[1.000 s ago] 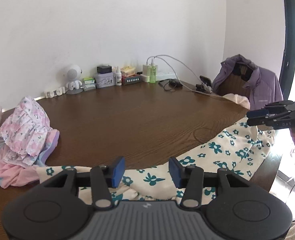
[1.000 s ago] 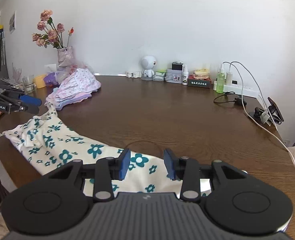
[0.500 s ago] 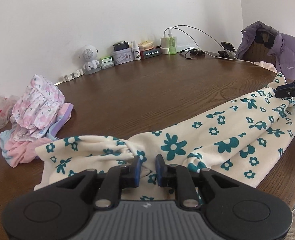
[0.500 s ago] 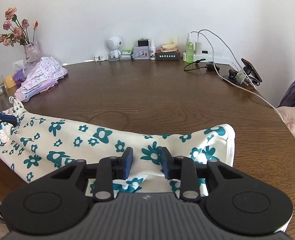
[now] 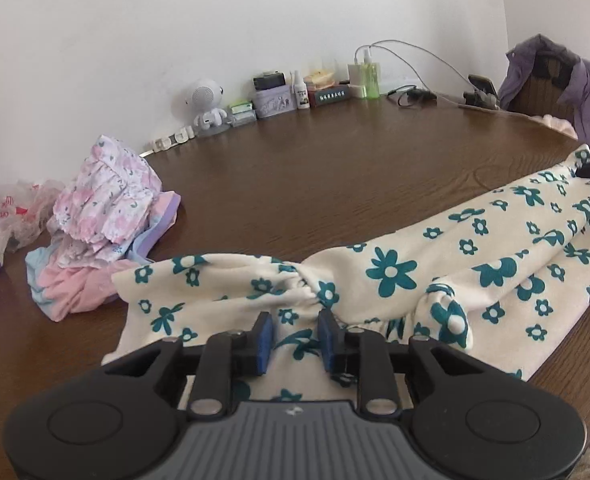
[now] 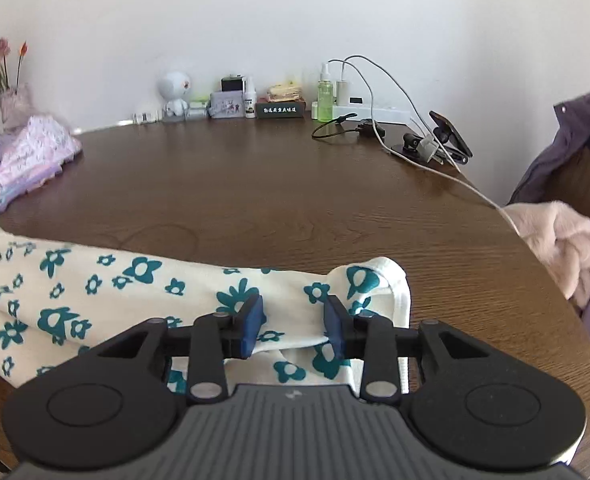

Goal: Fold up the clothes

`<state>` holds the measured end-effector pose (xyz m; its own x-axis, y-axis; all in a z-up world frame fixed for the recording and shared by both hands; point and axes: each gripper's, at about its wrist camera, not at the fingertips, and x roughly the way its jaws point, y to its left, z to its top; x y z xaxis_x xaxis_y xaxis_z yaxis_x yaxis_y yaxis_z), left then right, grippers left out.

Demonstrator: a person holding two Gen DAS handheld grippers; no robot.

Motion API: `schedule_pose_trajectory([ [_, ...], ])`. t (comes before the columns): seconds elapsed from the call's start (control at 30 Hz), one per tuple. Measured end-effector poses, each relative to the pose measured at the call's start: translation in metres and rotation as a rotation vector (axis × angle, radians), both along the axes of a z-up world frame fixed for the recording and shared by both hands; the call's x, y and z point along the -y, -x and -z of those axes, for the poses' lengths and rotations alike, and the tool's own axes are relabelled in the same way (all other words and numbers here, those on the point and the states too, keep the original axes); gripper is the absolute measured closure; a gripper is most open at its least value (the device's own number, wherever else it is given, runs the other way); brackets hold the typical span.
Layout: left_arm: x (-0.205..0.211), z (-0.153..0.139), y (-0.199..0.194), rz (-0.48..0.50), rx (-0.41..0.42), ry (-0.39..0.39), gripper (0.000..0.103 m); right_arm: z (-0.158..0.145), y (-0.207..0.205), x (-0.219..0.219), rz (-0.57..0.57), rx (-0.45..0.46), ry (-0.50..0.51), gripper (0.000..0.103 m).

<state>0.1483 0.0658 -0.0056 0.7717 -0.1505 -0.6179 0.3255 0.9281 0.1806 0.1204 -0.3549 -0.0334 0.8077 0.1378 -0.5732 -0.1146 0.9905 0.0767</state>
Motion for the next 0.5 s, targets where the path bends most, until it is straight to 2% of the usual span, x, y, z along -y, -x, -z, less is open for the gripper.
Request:
schedule_pose_trajectory([
  [0.07, -0.007, -0.003, -0.002, -0.018, -0.023, 0.056, 0.079, -0.004, -0.003, 0.009, 0.024, -0.028, -0.069, 0.07],
  [0.2, -0.022, -0.019, 0.011, -0.037, 0.026, 0.125, 0.078, -0.019, 0.013, 0.001, -0.023, 0.039, -0.108, 0.069],
  [0.27, -0.027, -0.026, 0.018, -0.001, 0.02, 0.159, 0.072, -0.025, 0.019, -0.014, -0.093, 0.063, -0.123, 0.068],
  [0.33, -0.03, -0.03, 0.025, 0.06, -0.004, 0.195, 0.065, -0.029, 0.022, -0.032, -0.16, 0.074, -0.129, 0.063],
  [0.4, -0.029, -0.034, 0.031, 0.117, -0.033, 0.191, 0.06, -0.027, 0.02, -0.049, -0.217, 0.059, -0.135, 0.063],
  [0.5, -0.023, -0.032, 0.036, 0.144, -0.056, 0.095, 0.06, -0.017, 0.011, -0.07, -0.215, 0.021, -0.11, 0.063],
])
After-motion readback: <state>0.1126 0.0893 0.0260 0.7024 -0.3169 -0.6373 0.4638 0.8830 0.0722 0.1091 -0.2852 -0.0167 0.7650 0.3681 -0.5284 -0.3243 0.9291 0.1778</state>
